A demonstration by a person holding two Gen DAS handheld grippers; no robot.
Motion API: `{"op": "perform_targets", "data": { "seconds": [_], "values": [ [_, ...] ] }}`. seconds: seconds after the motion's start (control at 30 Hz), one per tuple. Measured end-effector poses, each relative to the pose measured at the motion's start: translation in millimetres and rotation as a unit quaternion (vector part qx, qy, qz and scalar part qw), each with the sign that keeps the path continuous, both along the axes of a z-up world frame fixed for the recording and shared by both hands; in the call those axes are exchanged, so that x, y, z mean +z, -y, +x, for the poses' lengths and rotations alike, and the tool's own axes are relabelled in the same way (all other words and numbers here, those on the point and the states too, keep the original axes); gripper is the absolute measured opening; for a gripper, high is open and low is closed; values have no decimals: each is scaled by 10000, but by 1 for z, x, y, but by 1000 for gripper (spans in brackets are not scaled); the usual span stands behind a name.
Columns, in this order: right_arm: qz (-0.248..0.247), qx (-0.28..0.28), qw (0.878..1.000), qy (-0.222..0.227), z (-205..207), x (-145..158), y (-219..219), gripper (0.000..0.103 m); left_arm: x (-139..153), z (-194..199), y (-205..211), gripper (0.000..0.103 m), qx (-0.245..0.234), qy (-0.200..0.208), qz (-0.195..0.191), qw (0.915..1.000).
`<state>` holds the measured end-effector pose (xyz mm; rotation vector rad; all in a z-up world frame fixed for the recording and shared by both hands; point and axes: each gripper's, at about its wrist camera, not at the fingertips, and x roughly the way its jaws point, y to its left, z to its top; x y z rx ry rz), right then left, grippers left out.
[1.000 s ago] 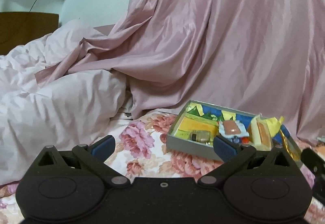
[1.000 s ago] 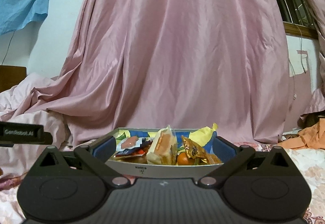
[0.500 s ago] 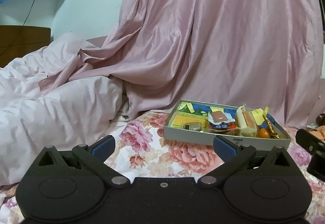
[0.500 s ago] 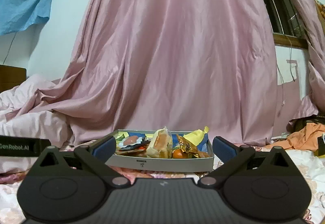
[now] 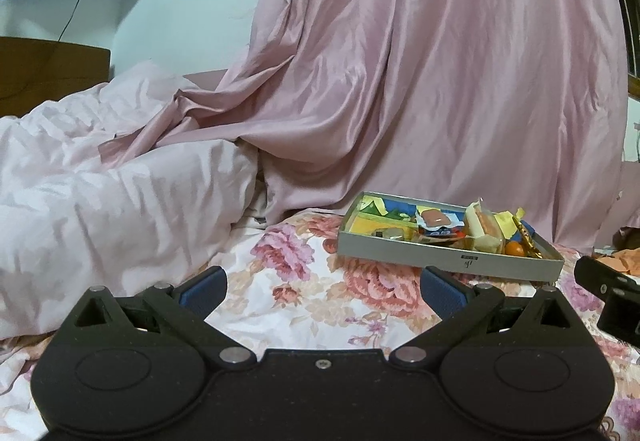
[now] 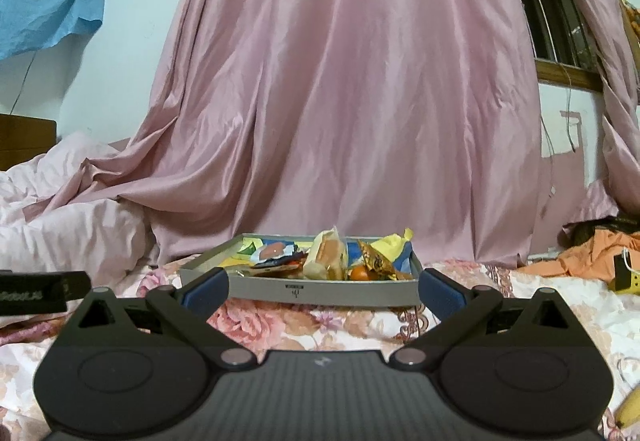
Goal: Organize snacks
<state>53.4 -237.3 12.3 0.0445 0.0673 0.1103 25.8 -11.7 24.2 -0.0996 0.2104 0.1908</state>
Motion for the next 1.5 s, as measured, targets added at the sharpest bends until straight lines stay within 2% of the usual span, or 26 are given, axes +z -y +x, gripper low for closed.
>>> {"op": "perform_targets", "data": {
  "seconds": [0.27, 0.4, 0.6, 0.77, 1.07, 1.5],
  "values": [
    [-125, 19, 9991, -407, -3, -10, -18, 103, -8, -3, -23, 102, -32, 18, -202, 9998],
    [-47, 47, 9978, -656, 1, -16, -25, 103, -13, 0, -28, 102, -166, 25, -170, 9997],
    [-186, 85, 9961, -859, 6, -28, -35, 103, -27, 1, -28, 102, -296, -88, -23, 9995],
    [-150, 91, 9953, -956, 9, -32, -35, 103, -32, 3, -35, 102, -169, -164, -246, 9994],
    [70, -44, 9948, -1014, 9, -32, -27, 103, -34, 0, -32, 102, -203, -194, -149, 9995],
    [29, -24, 9947, -1028, 8, -32, -26, 103, -33, -2, -32, 102, -210, -186, -142, 9995]
  ]
}}
